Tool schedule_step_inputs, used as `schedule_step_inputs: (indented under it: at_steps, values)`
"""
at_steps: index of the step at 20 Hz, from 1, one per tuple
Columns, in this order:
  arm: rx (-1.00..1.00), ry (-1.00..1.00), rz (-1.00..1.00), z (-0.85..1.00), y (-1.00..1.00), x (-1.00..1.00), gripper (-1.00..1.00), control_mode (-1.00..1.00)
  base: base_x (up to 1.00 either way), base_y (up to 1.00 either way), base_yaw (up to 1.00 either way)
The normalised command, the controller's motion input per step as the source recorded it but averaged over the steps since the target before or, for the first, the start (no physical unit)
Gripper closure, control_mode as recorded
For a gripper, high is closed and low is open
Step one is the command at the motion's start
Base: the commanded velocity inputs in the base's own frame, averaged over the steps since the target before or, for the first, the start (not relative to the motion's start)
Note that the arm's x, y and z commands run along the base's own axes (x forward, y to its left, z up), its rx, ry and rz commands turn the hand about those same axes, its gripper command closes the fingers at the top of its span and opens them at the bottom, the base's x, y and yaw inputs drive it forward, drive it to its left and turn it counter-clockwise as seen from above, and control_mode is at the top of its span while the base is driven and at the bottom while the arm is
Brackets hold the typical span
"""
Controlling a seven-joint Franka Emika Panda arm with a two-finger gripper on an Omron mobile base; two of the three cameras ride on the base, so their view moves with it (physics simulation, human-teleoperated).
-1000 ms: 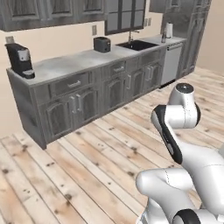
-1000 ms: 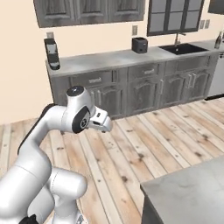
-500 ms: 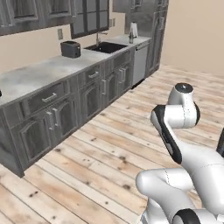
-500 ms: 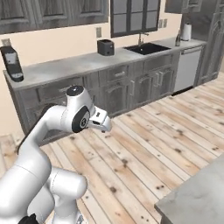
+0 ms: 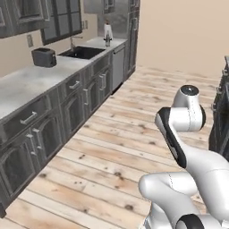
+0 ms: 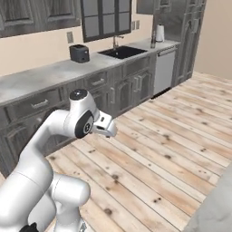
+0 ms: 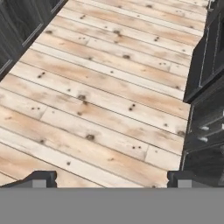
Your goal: There is a wine glass and glass cup on the dining counter. Place the wine bottle next to the wine glass and the juice bottle next to the glass cup.
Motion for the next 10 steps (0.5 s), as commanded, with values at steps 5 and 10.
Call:
schedule_step_inputs:
  at_steps: [5, 10]
  values:
    - [0.00, 0.00, 0.00, 0.00, 0.00, 0.00, -1.00, 1.00, 0.88, 0.24, -0.23]
    - [0.00, 0.00, 0.00, 0.00, 0.00, 0.00, -1.00, 1.00, 0.87, 0.22, -0.22]
